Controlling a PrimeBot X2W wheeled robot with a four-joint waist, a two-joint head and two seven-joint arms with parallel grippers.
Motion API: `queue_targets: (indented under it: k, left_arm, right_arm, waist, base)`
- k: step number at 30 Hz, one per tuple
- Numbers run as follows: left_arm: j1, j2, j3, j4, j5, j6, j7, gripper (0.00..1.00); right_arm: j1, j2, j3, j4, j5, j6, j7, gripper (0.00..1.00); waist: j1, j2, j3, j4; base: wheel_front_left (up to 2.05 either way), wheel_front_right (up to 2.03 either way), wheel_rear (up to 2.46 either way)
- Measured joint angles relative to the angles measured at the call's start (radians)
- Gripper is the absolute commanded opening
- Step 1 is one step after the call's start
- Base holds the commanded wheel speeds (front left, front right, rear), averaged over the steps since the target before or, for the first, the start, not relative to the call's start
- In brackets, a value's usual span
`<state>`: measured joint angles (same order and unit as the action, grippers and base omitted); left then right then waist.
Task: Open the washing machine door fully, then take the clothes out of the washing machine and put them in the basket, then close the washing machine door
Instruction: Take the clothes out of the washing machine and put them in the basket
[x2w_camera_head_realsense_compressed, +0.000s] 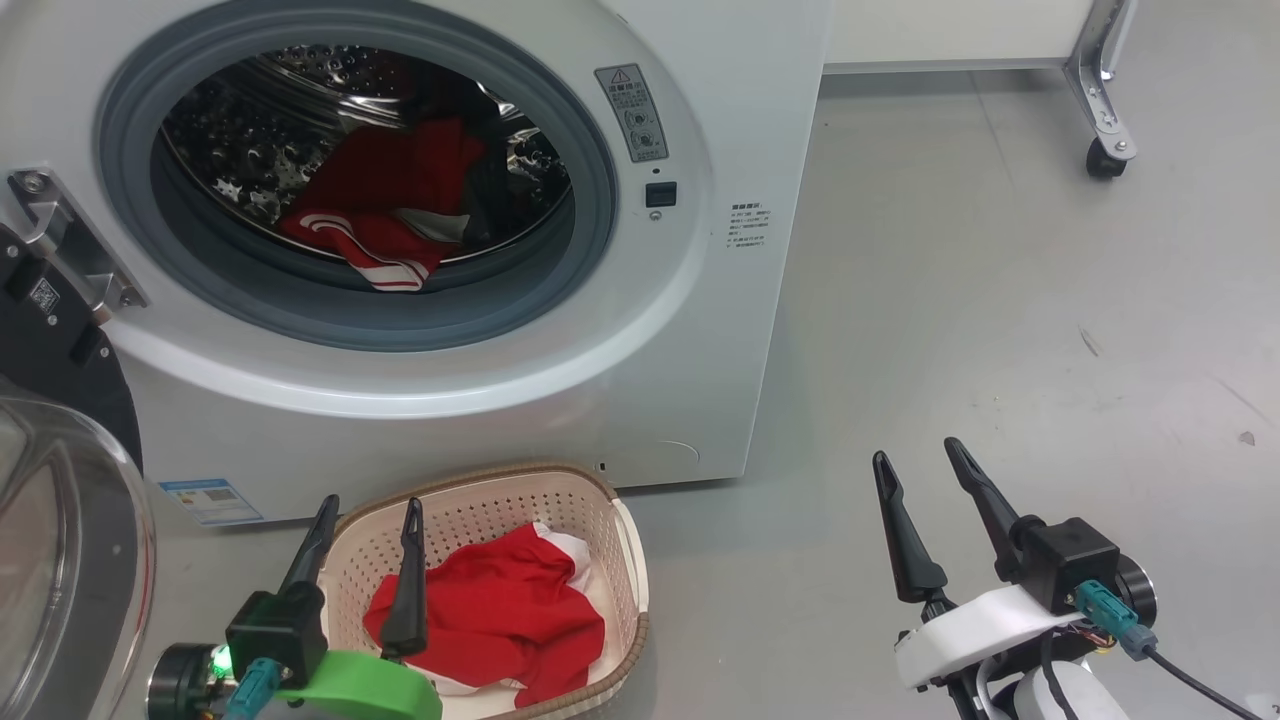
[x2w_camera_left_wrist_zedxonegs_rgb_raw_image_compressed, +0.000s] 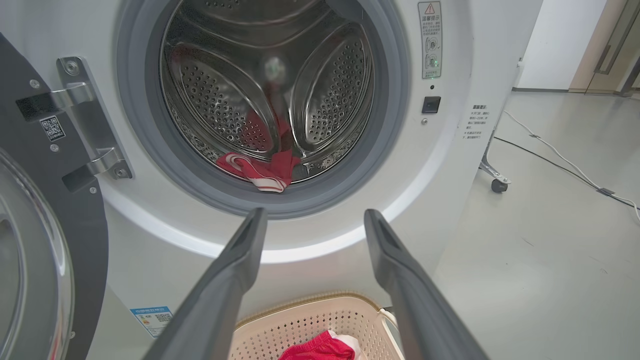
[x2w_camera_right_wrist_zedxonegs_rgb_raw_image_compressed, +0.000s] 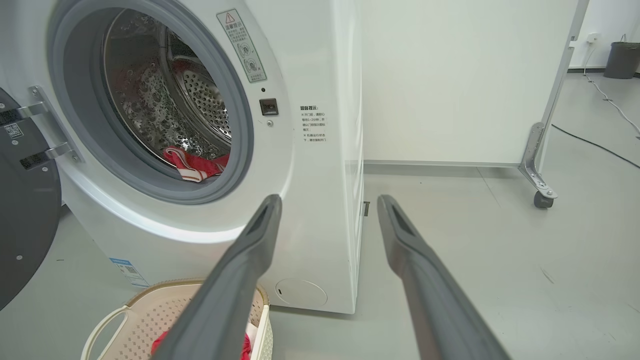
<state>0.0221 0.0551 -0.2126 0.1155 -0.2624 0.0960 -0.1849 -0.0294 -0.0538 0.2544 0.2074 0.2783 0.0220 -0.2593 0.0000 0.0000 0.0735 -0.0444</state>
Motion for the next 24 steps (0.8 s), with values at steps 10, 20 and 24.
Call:
queue_targets:
  k: [10, 20, 24]
  left_arm:
    - [-0.001, 0.0, -0.001, -0.051, 0.003, 0.005, 0.018, 1.0]
    - [-0.069, 0.0, 0.003, -0.04, -0.028, 0.002, 0.068, 1.0]
    - [-0.136, -0.001, 0.002, -0.005, -0.033, -0.006, 0.091, 1.0]
  right_arm:
    - [-0.001, 0.001, 0.002, -0.022, -0.019, -0.004, 0.0, 1.0]
    - [-0.016, 0.0, 0.012, -0.059, -0.034, -0.003, 0.0, 1.0]
    - [-0.042, -0.002, 0.023, -0.071, -0.042, 0.003, 0.0, 1.0]
  waist:
    - [0.0, 0.0, 0.038, 0.004]
    - [0.0, 0.0, 0.117, -0.002]
    - [0.0, 0.0, 0.165, -0.008]
  base:
    - [0.0, 0.0, 0.0]
    - [0.0, 0.0, 0.0]
    - [0.0, 0.0, 0.0]
